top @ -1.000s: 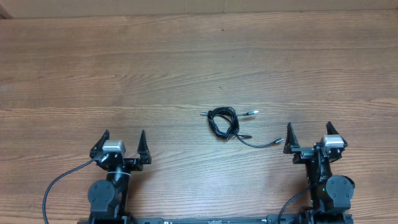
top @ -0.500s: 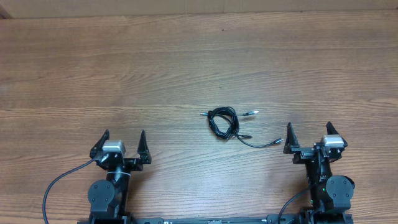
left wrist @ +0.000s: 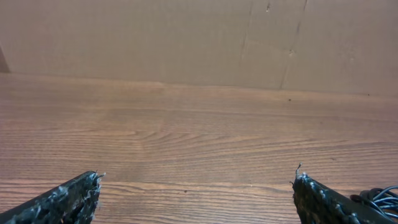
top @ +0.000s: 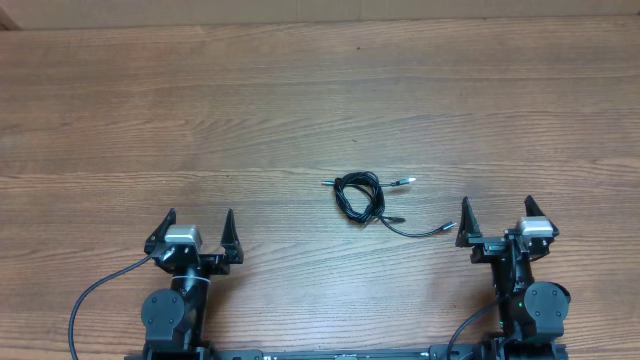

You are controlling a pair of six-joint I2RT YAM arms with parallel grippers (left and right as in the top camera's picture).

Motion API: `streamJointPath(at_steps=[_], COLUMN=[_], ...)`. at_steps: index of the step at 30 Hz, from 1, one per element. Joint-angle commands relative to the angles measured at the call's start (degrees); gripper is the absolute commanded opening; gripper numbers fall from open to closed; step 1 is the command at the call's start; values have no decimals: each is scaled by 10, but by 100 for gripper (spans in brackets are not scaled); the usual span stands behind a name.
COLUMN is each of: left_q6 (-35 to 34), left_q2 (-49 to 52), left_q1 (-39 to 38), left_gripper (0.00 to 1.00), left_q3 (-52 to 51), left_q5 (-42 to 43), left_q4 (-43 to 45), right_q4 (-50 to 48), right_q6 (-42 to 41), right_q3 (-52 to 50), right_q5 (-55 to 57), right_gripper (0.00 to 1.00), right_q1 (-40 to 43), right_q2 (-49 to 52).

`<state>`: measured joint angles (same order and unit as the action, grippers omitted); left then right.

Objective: Untangle cables

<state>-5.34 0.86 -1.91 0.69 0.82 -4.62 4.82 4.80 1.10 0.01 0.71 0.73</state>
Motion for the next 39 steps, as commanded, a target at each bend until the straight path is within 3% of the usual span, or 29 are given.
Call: streamJointPath(at_steps=[1,9,15,27,33,39], left_q6=[16,35,34,28,-2,-2], left_q2=[-6,-6,-6,14,104,267], left_q1=[-4,-3,-4,-4,-4,-4], left_gripper=[100,100,100,100,100,100], left_q3=[-4,-4,3,134,210,335], left_q5=[0,-13,27,26,41,128], left_q4=[2,8,-1,-148,-157,-187], right_q4=[-1,-1,-1,-1,-1,-1], right_q6=[4,4,4,4,4,4], right_q3=[-7,-7,-7,-7,-7,-7], right_q5=[-1,-1,-1,-1,-1,-1], right_gripper=[100,100,100,100,100,100], right_q1=[0,0,0,0,0,0], right_q2=[-6,-6,-6,-6,-6,-6])
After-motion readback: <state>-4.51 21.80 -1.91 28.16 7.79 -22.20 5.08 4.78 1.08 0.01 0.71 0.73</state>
